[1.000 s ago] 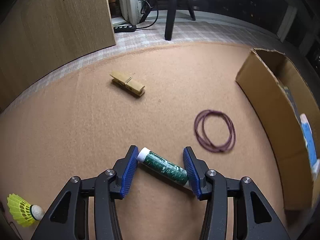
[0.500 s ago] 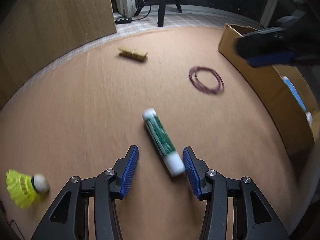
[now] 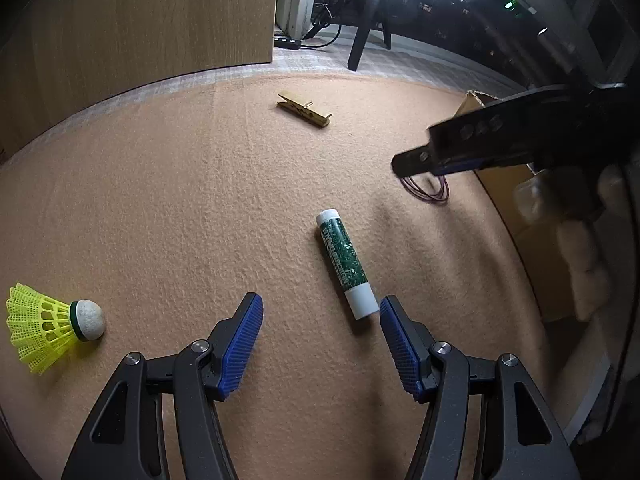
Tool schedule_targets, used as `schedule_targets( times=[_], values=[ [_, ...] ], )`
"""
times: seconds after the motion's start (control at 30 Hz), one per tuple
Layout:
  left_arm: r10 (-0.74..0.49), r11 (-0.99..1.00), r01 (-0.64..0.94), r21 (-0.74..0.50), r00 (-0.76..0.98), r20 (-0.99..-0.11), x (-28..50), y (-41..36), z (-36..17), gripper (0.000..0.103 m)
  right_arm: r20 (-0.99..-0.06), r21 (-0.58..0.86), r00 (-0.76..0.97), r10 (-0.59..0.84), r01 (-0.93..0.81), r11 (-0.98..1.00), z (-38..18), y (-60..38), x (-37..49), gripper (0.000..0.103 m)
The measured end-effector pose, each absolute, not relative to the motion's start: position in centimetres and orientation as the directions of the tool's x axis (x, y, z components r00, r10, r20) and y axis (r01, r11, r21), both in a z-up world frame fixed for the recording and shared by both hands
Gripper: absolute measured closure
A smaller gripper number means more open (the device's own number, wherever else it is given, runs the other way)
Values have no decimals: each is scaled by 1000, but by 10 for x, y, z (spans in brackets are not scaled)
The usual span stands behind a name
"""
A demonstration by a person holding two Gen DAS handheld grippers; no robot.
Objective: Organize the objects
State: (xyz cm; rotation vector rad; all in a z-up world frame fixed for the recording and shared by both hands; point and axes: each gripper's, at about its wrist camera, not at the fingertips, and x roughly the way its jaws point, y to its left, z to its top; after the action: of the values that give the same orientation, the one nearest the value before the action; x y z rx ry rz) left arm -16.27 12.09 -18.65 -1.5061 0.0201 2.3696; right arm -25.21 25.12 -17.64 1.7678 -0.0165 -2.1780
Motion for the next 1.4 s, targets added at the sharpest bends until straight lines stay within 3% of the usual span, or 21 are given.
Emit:
schedule_targets(
  times=[0.17,0.23,0.4,0.8,1.07,1.4],
  values=[
    [280,-942,-284,-176,-383,-880,-167,119,-187,39,-956,167,-186,-228,293,-941,-183,243,-244,70],
    [279,-943,-281,-177,-381,-881,-168,118,-188,39,-957,146,-194,-216,322,-936,-182,240,-237,81],
    [293,-940,-281,-196,-363,-885,-174,120,-192,39,-956,132,-204,-210,341,-931,-183,245,-218,96],
    [287,-941,-275,-196,-348,-893,-186,133,-199,40,-948,181,-194,-253,327,-928,-182,261,-174,100],
    [219,-955,-271,-120,-374,-901,-199,141,-203,85,-939,211,-206,-276,290,-933,-180,276,-161,101],
    [275,-955,-213,-207,-366,-889,-194,114,-202,87,-914,310,-197,-355,224,-924,-171,298,-147,101]
  ],
)
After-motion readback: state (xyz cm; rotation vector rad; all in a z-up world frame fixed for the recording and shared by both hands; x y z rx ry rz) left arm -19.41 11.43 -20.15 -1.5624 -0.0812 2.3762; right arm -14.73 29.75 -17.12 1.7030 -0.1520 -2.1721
